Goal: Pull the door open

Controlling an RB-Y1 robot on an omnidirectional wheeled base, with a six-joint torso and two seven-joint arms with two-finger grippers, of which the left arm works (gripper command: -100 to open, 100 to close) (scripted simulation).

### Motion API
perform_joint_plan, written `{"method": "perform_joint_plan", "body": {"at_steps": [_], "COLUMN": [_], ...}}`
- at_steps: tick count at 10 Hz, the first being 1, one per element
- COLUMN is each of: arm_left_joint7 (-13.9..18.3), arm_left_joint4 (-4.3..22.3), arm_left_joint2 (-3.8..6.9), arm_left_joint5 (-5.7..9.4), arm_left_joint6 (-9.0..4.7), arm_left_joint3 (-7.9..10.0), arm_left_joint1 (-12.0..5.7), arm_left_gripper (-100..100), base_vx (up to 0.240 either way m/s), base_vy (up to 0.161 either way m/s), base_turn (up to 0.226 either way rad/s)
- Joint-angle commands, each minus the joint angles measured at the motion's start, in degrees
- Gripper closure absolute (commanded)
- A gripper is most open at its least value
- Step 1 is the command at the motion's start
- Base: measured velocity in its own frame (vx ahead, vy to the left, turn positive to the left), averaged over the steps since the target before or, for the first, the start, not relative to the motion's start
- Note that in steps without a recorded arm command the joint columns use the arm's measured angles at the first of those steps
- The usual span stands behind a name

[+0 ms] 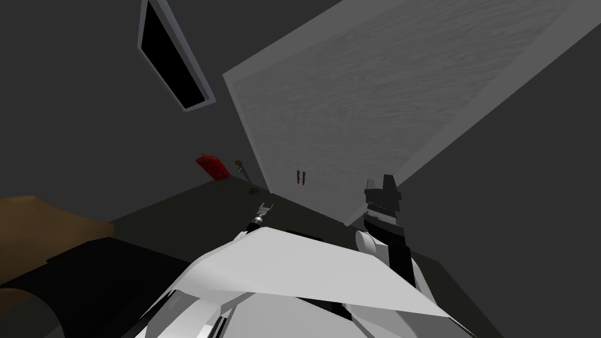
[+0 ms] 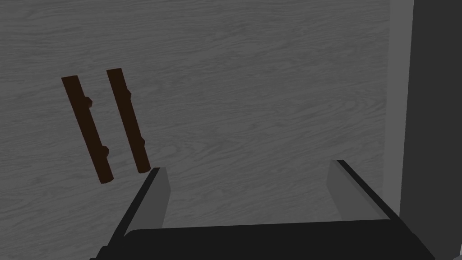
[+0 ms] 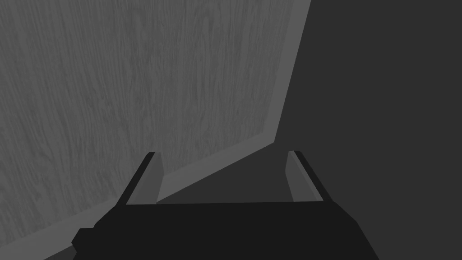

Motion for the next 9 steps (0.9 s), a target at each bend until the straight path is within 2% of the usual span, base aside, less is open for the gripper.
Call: {"method": "perform_joint_plan", "body": {"at_steps": [1,5,7,9], "arm_left_joint7": [0.06,0.55,0.78,1.01], "arm_left_joint4": [0.49,1.57,1.98,2.32], "arm_left_joint2": [-0.20,-1.16,-2.12,-3.58], "arm_left_joint5": [-1.32,-5.17,-7.08,-9.12], "arm_left_joint6": [-0.04,-0.07,-0.17,-0.34], "arm_left_joint3": [1.60,5.37,6.76,7.80], "arm_left_joint1": [0.15,-0.55,-1.44,-2.88], "arm_left_gripper": [-100,-100,-100,-100], "base_vx": [-0.043,-0.010,0.057,0.113], "base_vy": [0.004,0.005,0.008,0.003], "base_turn": [0.058,0.042,0.014,-0.014]}}
